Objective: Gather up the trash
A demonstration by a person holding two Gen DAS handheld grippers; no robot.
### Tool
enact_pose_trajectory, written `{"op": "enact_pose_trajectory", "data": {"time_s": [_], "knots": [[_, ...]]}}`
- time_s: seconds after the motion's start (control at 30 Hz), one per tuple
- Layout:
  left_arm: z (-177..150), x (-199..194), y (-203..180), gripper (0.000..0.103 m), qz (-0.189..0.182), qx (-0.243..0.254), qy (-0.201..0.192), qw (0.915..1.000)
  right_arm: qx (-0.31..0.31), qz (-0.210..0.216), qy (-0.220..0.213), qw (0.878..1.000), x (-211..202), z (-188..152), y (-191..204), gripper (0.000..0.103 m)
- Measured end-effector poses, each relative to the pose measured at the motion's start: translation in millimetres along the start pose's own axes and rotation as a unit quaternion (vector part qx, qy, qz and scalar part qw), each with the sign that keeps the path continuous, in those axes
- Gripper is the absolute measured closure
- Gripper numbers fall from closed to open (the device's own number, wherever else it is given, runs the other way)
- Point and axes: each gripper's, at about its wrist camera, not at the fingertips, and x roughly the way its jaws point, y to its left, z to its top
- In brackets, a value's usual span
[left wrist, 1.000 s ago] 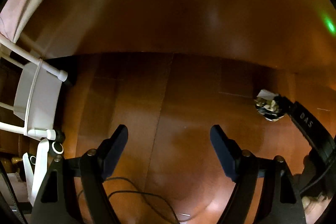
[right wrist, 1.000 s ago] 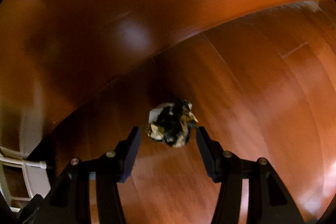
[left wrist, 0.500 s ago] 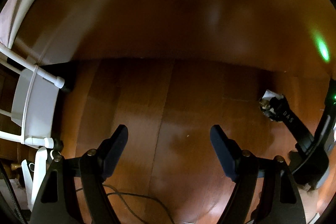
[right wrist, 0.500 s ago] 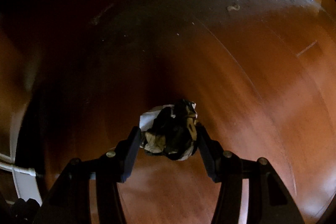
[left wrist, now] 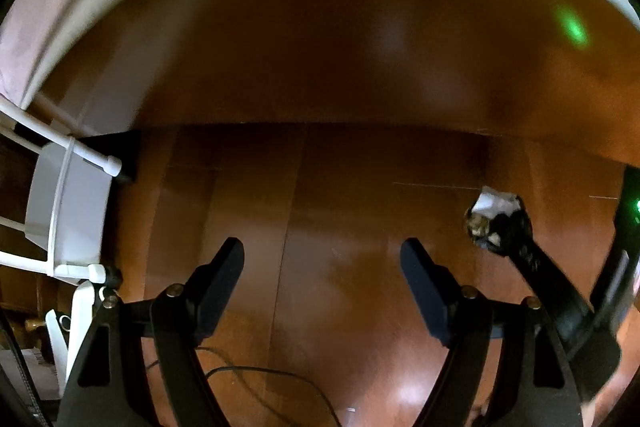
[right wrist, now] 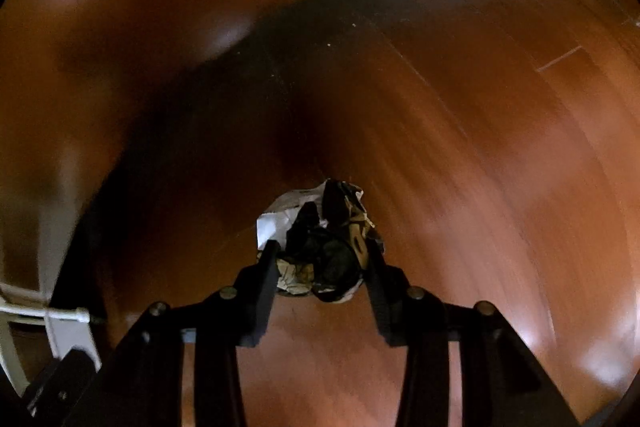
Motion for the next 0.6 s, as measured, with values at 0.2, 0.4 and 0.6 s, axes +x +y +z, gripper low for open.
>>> {"op": "enact_pose_trajectory", "data": {"time_s": [0.2,0.4,0.6], "knots": [[6,-65,-4,0.024,-0.006,0.018,0.009,0.9998,0.0,-0.01,0.012,1.0,-88,-7,1,0.062],[8,-172,-21,0.024,-0.031,0.098,0.004,0.9947,0.046,-0.027,0.017,0.998,-224,-13,-15,0.062],[8,-279,-46,0.024,-0.069,0.2,-0.016,0.9771,0.095,-0.065,0.012,0.993,-362,-41,-36,0.062]]}}
